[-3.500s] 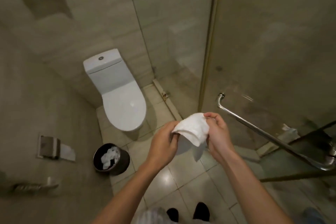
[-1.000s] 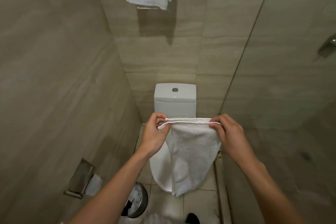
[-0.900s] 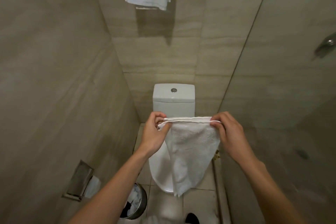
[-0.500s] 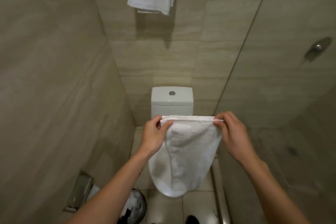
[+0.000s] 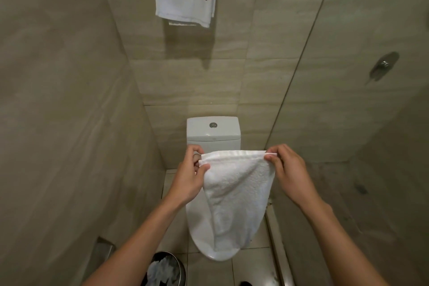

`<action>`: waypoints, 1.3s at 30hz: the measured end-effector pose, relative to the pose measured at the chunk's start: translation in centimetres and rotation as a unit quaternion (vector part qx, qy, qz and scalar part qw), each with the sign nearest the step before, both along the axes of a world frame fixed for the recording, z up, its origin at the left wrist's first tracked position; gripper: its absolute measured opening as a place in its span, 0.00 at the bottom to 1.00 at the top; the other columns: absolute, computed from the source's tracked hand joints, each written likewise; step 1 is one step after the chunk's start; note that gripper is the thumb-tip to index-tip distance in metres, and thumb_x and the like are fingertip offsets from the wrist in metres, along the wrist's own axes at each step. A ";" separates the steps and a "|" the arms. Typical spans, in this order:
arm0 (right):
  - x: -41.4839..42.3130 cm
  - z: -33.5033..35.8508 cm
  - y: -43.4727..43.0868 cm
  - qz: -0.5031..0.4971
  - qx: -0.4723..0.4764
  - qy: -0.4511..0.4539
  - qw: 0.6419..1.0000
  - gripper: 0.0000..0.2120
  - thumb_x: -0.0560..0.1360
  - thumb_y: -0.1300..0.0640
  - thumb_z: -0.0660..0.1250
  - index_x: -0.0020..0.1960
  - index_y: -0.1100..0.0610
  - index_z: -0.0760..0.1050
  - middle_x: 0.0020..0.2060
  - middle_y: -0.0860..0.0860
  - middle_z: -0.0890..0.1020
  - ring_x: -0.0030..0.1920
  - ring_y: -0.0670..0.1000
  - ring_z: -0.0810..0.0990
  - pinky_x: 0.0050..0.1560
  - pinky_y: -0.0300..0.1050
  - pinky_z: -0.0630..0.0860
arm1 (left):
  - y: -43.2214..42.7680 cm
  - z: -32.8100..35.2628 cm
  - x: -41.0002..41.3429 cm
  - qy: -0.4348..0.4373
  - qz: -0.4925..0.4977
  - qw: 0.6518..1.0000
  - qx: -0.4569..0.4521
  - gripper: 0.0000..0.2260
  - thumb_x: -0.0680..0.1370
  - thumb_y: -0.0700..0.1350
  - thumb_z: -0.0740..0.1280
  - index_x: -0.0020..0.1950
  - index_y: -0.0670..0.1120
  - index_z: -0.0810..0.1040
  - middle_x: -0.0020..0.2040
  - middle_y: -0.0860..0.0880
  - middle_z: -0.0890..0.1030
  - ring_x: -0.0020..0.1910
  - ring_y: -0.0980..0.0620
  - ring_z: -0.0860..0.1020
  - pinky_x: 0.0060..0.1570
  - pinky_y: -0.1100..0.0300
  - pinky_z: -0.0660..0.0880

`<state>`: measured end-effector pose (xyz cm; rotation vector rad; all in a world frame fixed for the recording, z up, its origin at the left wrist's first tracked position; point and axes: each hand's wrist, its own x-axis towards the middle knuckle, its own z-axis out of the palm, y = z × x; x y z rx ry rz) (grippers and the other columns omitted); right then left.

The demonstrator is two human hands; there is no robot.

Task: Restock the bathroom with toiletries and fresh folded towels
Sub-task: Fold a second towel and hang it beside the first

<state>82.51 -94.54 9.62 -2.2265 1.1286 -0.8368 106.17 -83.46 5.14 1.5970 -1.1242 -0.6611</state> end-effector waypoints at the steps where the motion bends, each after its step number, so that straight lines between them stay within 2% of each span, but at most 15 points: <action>1: 0.1 0.0 0.1 -0.002 0.000 -0.001 1.000 0.07 0.80 0.59 0.64 0.45 0.50 0.74 0.41 0.43 0.77 0.44 0.38 0.76 0.46 0.28 0.68 | 0.0 0.1 0.0 -0.009 -0.002 1.000 0.002 0.16 0.79 0.37 0.65 0.54 0.57 0.65 0.36 0.46 0.73 0.34 0.55 0.67 0.38 0.55 0.69; 3: 0.2 0.0 0.2 -0.005 0.000 -0.003 1.000 0.07 0.80 0.59 0.64 0.45 0.51 0.74 0.40 0.42 0.76 0.42 0.37 0.75 0.45 0.28 0.67 | 0.2 0.4 0.1 -0.026 -0.010 1.000 0.003 0.17 0.80 0.36 0.63 0.53 0.58 0.63 0.39 0.52 0.72 0.34 0.56 0.67 0.39 0.60 0.70; 5: 0.2 0.0 0.4 -0.006 -0.002 -0.005 1.000 0.07 0.80 0.60 0.64 0.44 0.52 0.75 0.39 0.41 0.76 0.42 0.38 0.75 0.44 0.27 0.67 | 0.4 0.7 0.1 -0.056 -0.017 0.998 -0.007 0.17 0.80 0.35 0.63 0.53 0.58 0.63 0.42 0.51 0.73 0.35 0.57 0.68 0.39 0.63 0.70; 7: 0.3 0.1 0.4 -0.005 -0.007 -0.003 1.000 0.07 0.80 0.60 0.64 0.44 0.52 0.75 0.38 0.42 0.75 0.42 0.38 0.75 0.44 0.28 0.67 | 0.5 0.8 0.1 -0.086 -0.021 0.996 -0.019 0.14 0.79 0.35 0.63 0.50 0.55 0.67 0.40 0.51 0.73 0.34 0.56 0.68 0.37 0.61 0.69; 10: 0.5 0.2 0.3 -0.003 -0.006 0.003 1.000 0.07 0.80 0.60 0.64 0.44 0.52 0.75 0.38 0.41 0.75 0.42 0.38 0.75 0.44 0.27 0.67 | 0.5 0.5 0.2 -0.110 -0.016 0.993 -0.028 0.10 0.79 0.34 0.64 0.48 0.49 0.72 0.36 0.58 0.74 0.32 0.57 0.68 0.35 0.61 0.67; 13: 0.5 0.4 0.1 -0.001 -0.006 0.004 1.000 0.08 0.80 0.61 0.64 0.43 0.52 0.75 0.37 0.42 0.75 0.42 0.38 0.76 0.43 0.27 0.67 | 0.4 0.4 0.4 -0.125 -0.015 0.992 -0.022 0.08 0.79 0.35 0.65 0.53 0.48 0.75 0.41 0.65 0.77 0.35 0.57 0.73 0.39 0.61 0.74; 17: 0.3 0.5 0.1 0.001 -0.002 0.000 1.000 0.10 0.80 0.62 0.64 0.43 0.51 0.74 0.37 0.43 0.76 0.41 0.40 0.76 0.43 0.28 0.68 | 0.0 0.9 0.7 -0.174 -0.014 0.985 -0.013 0.08 0.79 0.36 0.66 0.55 0.47 0.79 0.41 0.63 0.77 0.40 0.62 0.75 0.42 0.70 0.68; 21: -0.1 0.6 -0.1 0.008 -0.003 0.000 1.000 0.08 0.80 0.61 0.64 0.43 0.52 0.75 0.38 0.42 0.76 0.41 0.40 0.76 0.42 0.27 0.67 | -0.1 1.1 0.7 -0.261 0.012 0.965 -0.013 0.06 0.79 0.39 0.66 0.49 0.50 0.78 0.45 0.60 0.79 0.43 0.59 0.76 0.41 0.59 0.72; 24: -0.3 0.8 -0.2 0.012 -0.007 -0.007 1.000 0.07 0.80 0.60 0.65 0.44 0.52 0.75 0.39 0.42 0.76 0.42 0.40 0.76 0.43 0.27 0.67 | 0.1 1.8 0.3 -0.319 0.050 0.946 -0.017 0.05 0.79 0.41 0.66 0.48 0.50 0.77 0.43 0.63 0.76 0.44 0.57 0.73 0.39 0.57 0.70; 27: -0.4 1.0 -0.2 0.013 -0.003 -0.016 1.000 0.07 0.80 0.60 0.65 0.44 0.52 0.75 0.41 0.42 0.77 0.44 0.39 0.76 0.43 0.27 0.67 | -0.1 1.8 0.1 -0.295 0.045 0.953 -0.047 0.05 0.79 0.38 0.65 0.48 0.48 0.76 0.41 0.63 0.74 0.42 0.56 0.72 0.41 0.58 0.68; 31: -0.7 1.3 -0.4 0.008 -0.004 -0.037 0.999 0.06 0.79 0.61 0.66 0.44 0.55 0.76 0.41 0.43 0.78 0.45 0.39 0.76 0.44 0.28 0.68 | -0.1 1.7 -0.6 -0.214 0.052 0.973 -0.070 0.06 0.80 0.37 0.64 0.48 0.48 0.76 0.43 0.58 0.78 0.43 0.58 0.77 0.42 0.58 0.73; 35: -1.0 1.5 -0.7 0.006 0.011 -0.050 0.999 0.05 0.79 0.61 0.66 0.45 0.55 0.78 0.42 0.43 0.79 0.43 0.39 0.76 0.42 0.29 0.69 | -0.5 2.3 -1.1 -0.193 0.070 0.974 -0.096 0.09 0.79 0.34 0.65 0.46 0.48 0.75 0.44 0.58 0.77 0.43 0.56 0.76 0.43 0.57 0.73; 39: -1.2 1.6 -0.9 0.002 0.026 -0.076 0.997 0.06 0.77 0.63 0.67 0.44 0.55 0.79 0.40 0.43 0.79 0.37 0.44 0.77 0.41 0.32 0.70 | -0.9 2.7 -1.1 -0.193 0.079 0.973 -0.102 0.09 0.78 0.34 0.65 0.45 0.48 0.76 0.44 0.57 0.78 0.43 0.55 0.77 0.44 0.52 0.75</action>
